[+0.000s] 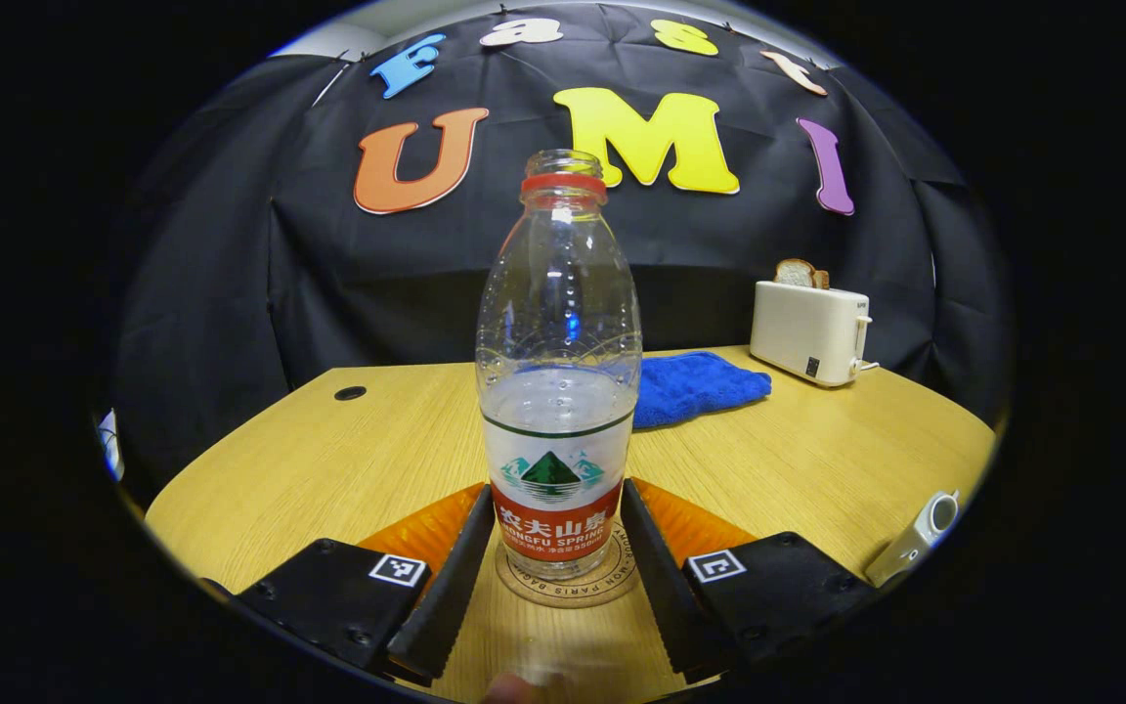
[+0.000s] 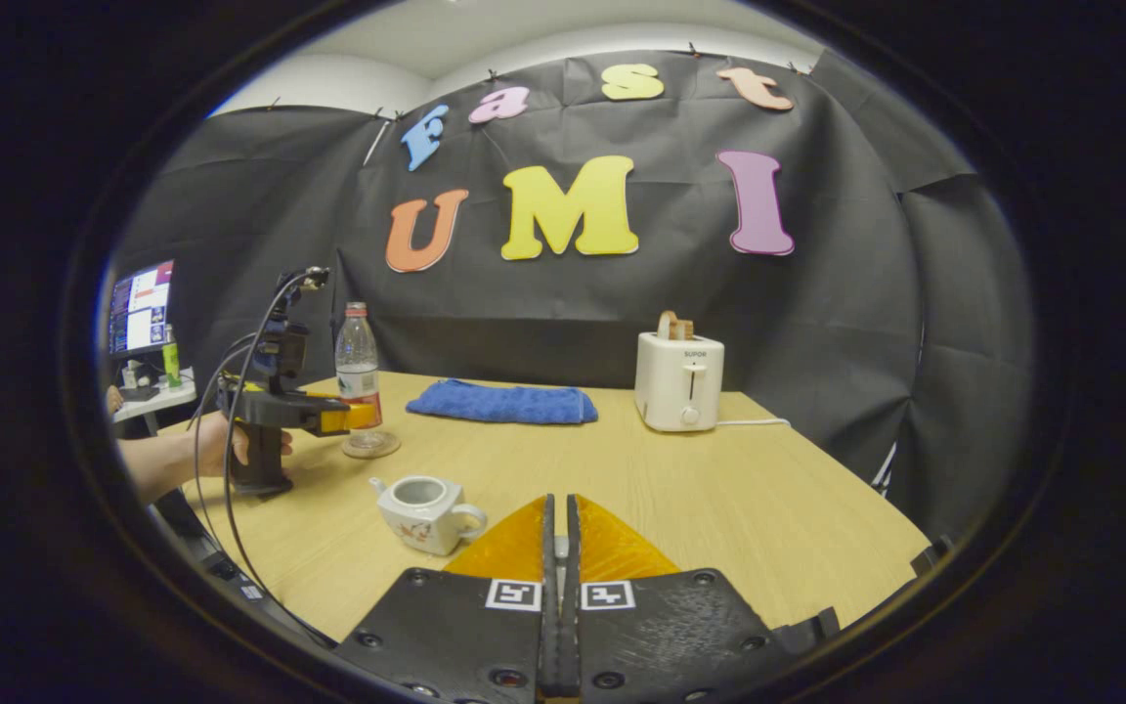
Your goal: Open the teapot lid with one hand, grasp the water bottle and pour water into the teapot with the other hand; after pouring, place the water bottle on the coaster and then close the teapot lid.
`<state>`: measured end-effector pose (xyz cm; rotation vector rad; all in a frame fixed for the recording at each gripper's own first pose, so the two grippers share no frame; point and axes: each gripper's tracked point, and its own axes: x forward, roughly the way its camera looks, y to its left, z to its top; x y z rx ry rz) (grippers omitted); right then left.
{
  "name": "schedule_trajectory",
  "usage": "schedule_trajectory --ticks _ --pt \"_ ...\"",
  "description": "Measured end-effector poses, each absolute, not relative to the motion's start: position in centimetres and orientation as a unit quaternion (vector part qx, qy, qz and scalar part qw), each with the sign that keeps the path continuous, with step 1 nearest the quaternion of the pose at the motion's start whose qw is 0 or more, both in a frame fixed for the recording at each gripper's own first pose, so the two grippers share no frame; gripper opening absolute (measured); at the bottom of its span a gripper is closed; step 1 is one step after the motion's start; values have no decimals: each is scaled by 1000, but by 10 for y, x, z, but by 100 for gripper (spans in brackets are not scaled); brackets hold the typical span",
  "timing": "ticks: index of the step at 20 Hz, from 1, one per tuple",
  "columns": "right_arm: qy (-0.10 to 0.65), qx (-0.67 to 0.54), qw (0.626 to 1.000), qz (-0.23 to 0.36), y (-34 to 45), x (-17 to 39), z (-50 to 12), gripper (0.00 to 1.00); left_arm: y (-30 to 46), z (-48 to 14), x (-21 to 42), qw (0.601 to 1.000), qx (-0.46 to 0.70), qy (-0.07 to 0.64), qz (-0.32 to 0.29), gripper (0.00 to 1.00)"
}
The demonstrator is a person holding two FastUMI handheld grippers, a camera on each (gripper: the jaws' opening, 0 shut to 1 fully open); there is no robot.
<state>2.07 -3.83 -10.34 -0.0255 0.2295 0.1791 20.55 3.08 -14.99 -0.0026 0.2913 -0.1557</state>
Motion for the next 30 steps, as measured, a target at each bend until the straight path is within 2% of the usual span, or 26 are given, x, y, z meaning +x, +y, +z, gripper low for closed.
schedule_trajectory --ticks 1,3,4,9,20,25,30 --pt "114 -13 989 89 -39 20 -103 0 30 -150 206 986 -2 148 -79 82" --pt "114 -13 989 90 -37 19 -102 0 30 -152 199 984 -6 160 -80 92" --pt "113 -13 989 91 -36 20 -102 0 29 -154 194 983 -9 168 -80 100" --pt "101 -1 988 121 -9 25 -88 0 37 -139 154 982 -39 171 -68 100" --pt "87 2 973 212 79 70 -78 0 123 -91 41 992 -14 113 47 99" --pt "106 -3 969 224 98 82 -97 0 141 -87 18 992 -19 91 85 99" --pt "110 -9 969 219 101 90 -110 0 147 -88 14 992 -15 89 88 99"
